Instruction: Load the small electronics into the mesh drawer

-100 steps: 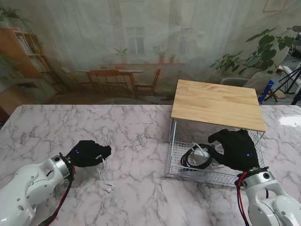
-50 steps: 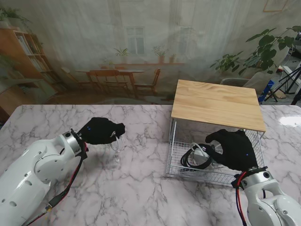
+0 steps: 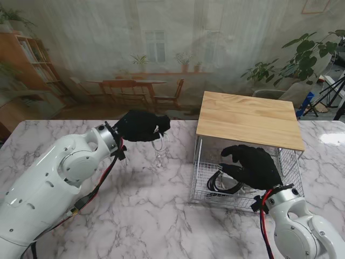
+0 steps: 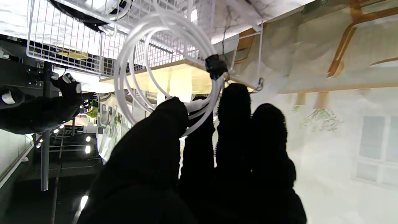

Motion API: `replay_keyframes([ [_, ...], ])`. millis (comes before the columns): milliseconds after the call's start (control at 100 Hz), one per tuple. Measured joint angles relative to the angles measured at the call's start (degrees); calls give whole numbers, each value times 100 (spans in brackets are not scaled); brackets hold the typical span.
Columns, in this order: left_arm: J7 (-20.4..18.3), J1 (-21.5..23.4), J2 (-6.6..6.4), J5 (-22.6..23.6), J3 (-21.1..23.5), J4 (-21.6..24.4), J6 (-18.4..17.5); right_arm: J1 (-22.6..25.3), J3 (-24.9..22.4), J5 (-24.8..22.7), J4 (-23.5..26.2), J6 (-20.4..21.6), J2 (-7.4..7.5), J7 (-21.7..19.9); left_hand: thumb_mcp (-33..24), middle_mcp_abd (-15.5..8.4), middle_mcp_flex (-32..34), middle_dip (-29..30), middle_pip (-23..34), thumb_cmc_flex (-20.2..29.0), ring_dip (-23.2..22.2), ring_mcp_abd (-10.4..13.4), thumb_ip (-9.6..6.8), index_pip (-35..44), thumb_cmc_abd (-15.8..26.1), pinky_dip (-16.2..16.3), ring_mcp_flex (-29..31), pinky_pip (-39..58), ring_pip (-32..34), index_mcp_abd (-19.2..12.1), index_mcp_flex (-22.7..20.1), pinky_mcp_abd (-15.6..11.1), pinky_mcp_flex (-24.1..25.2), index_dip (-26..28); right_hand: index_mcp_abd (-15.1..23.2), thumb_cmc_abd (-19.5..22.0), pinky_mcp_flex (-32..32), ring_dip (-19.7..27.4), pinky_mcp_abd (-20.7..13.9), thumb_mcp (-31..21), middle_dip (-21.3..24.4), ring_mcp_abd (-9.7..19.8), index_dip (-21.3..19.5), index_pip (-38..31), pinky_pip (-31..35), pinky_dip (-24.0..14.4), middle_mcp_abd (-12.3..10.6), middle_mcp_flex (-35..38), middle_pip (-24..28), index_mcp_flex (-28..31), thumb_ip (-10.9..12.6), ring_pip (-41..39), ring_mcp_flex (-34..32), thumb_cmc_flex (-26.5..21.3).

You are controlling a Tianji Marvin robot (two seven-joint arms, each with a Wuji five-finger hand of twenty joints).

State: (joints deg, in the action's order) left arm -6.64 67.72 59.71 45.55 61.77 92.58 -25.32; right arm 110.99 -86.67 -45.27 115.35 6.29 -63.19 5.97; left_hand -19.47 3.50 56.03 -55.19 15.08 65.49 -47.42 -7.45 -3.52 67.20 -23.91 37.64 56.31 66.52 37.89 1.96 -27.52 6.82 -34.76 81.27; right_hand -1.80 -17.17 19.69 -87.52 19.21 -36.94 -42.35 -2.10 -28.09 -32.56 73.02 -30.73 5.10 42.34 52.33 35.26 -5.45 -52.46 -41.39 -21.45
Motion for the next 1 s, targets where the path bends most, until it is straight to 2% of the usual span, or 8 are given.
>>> replay_keyframes([
  [160,-17,-325,96,-199,-328,-45,229,-279,202,-78,-59,-145,2,-106,0,0,0,0,0,0,0,0,-1,0,0,1,0,0,0,-1,0,0,-2,2,-110,-277,-110,-4,-5,128,-208,195,89,219,59,-75,-27,-434,143,-434,0,-278,308,352],
  [350,33,-435,174,-332,-504,-23,372,-570,458,-7,-96,-551,17,-308,0,0,0,0,0,0,0,0,-1,0,0,5,3,0,0,-1,0,0,-3,12,-117,-319,-391,-7,-16,276,-372,421,97,426,61,-204,-18,-1272,228,-945,15,-419,834,814],
  [440,73,-467,186,-367,-609,9,395,-738,596,91,-144,-710,19,-350,0,0,0,0,0,0,0,0,-8,0,0,7,7,0,0,-1,0,0,-5,17,-349,-422,-546,-11,-20,293,-459,510,98,502,39,-236,-18,-1651,351,-1273,41,-716,1120,1065],
  [550,80,-546,203,-366,-737,29,413,-902,698,298,-156,-875,18,-471,-7,0,0,0,0,0,0,1,-26,0,0,7,10,0,0,-1,0,0,-8,20,-476,-579,-630,-18,-20,320,-513,577,98,510,-20,-293,-18,-1830,431,-1277,34,-832,1199,1435],
  [690,80,-622,236,-423,-824,65,488,-1038,809,797,-132,-1051,17,-697,-52,3,0,0,0,0,0,3,-58,0,0,7,36,0,0,-2,0,0,-31,49,-478,-643,-757,-19,-1,201,-514,608,54,509,-92,-342,-18,-1872,449,-1277,-3,-829,1214,1432],
  [840,113,-703,262,-492,-942,118,588,-1299,1049,867,-152,-1310,33,-936,-53,4,0,0,1,0,0,9,-62,0,0,8,57,0,0,-2,0,0,-48,52,-478,-702,-870,-20,89,94,-514,617,-67,500,-200,-345,3,-2029,454,-1274,-3,-838,1376,1432],
  [950,122,-748,281,-515,-1005,169,636,-1531,1205,1127,-222,-1443,39,-1021,-53,5,0,0,1,0,0,9,-64,0,0,8,58,0,0,-2,0,-1,-49,53,-478,-877,-923,-19,152,89,-513,618,-78,500,-219,-409,57,-2244,454,-1277,-3,-838,1484,1431],
  [1000,129,-772,287,-522,-1044,182,646,-1597,1246,1138,-248,-1443,38,-1021,-53,5,0,0,1,0,0,10,-64,0,0,8,59,0,0,-2,0,-1,-49,54,-560,-921,-933,-20,160,-77,-455,619,-78,701,-257,-412,105,-2317,455,-1343,-12,-838,1506,1502],
])
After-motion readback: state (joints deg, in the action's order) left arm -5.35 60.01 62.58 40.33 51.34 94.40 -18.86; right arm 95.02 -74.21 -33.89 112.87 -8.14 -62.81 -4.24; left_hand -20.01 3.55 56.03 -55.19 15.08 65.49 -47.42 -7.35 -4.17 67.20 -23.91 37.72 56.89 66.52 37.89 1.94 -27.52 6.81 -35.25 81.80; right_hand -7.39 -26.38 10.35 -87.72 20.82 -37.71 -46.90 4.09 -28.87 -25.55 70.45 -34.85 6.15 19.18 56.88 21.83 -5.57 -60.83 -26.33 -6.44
